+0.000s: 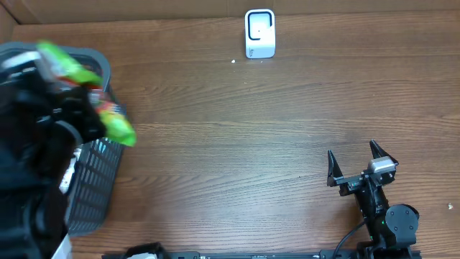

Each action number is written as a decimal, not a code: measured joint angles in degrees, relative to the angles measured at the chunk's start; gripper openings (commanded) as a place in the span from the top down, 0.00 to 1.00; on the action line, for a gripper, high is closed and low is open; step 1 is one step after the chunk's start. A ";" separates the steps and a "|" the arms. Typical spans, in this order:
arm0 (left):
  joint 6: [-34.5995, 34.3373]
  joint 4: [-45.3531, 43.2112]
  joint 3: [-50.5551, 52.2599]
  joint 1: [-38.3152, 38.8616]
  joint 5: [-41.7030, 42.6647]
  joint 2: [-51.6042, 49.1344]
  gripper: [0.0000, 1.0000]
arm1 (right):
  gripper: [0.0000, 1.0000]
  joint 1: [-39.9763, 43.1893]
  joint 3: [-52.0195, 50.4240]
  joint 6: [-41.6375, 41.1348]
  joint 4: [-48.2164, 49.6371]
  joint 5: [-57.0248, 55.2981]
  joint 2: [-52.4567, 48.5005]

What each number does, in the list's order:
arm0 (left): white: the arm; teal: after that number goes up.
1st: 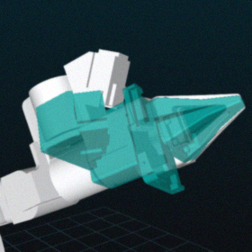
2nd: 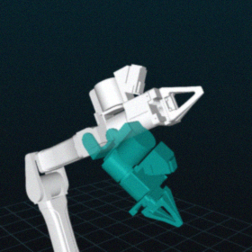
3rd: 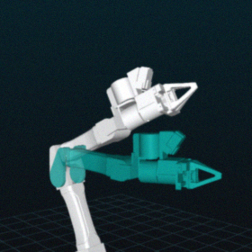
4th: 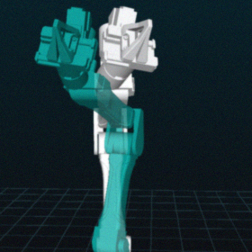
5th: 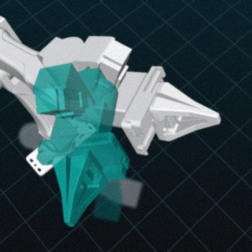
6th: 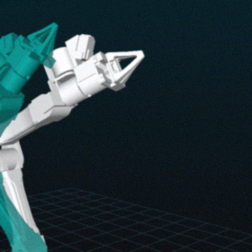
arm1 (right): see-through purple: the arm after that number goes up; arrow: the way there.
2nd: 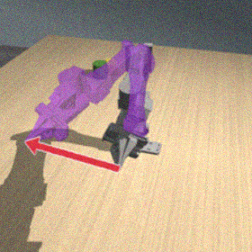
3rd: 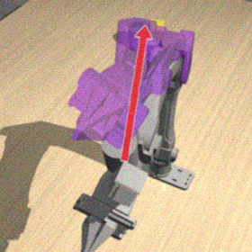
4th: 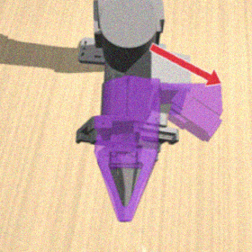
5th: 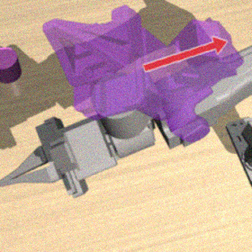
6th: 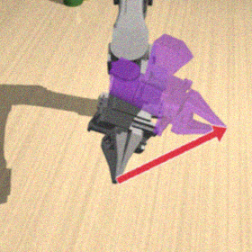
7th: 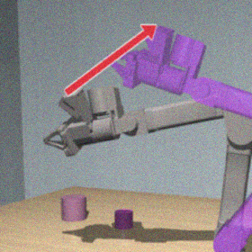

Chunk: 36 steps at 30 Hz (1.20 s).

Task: Scan the item barcode
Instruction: 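Lift the green snack bag out and drop it on the table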

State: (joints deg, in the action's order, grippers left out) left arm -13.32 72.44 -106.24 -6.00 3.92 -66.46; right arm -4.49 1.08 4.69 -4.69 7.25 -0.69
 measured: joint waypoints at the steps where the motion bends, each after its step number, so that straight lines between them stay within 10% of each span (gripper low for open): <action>1: 0.02 0.11 0.70 2.82 0.04 -0.92 0.96 | 0.00 0.00 0.00 0.00 0.00 0.00 0.00; 14: -11.56 -7.98 15.87 30.12 -6.25 -25.90 0.96 | 0.00 0.00 0.00 0.02 -0.02 0.00 0.00; 25: -27.26 -19.45 16.94 37.99 -4.42 -47.89 0.96 | 0.00 0.00 0.00 0.00 -0.02 0.00 0.00; 30: -30.45 -18.58 16.96 38.23 -4.33 -48.57 0.32 | 0.00 0.00 0.00 0.02 0.00 0.00 0.00; 36: -28.22 -8.28 11.10 37.57 -5.57 -48.98 0.18 | 0.00 0.00 0.00 0.00 -0.02 0.00 0.00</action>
State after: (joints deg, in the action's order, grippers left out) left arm -41.54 64.16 -95.13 31.57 -1.65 -115.44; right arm -4.49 1.08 4.69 -4.71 7.25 -0.69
